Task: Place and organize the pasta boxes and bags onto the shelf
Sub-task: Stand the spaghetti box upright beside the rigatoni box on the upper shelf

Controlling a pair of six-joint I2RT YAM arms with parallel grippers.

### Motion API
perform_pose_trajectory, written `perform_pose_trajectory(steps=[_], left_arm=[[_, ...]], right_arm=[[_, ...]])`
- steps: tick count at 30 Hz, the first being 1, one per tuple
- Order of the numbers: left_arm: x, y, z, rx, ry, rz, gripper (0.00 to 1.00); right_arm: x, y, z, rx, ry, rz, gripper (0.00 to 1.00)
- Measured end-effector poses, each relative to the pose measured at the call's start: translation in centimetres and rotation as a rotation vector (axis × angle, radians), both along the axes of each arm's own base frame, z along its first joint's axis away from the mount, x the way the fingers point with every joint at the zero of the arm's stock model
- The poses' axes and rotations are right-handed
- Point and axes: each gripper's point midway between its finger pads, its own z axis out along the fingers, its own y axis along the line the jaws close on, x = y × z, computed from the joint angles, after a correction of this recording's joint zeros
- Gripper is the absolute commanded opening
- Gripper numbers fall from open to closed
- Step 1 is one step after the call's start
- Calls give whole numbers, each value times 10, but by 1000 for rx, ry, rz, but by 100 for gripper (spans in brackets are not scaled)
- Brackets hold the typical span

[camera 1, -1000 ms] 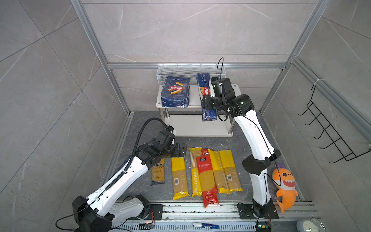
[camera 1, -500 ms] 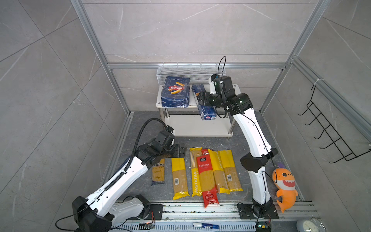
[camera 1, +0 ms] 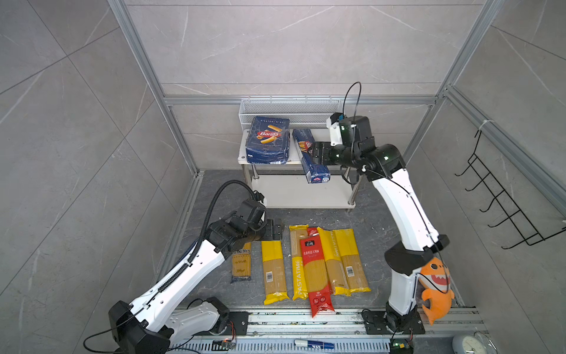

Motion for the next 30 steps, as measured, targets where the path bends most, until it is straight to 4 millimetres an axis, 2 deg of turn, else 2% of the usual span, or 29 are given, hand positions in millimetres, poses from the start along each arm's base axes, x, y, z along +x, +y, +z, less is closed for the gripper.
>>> perform_pose_trajectory(steps=[5,10,15,17,24,30], left_arm=[[-2,2,5,-9,-14,2,100],[-4,4,11,-20,-28,3,100],[-7,9,15,-25,-42,13,100],[-10,13,15,-26,-50,26,100],[-25,28,5,-27,-36,56,100],[-26,33,4,-14,-37,72,100]], right_arm=[[-46,-31,1,-3,-10,-4,75],[-70,-47,-28,-26,23,-8,70],[-70,-47,-71,-64,97,-8,69],[-70,-46,-83,-73,118,-4,69],[-61,-38,-85,-59,112,5,68],[-51,-28,-82,-50,114,19,68]])
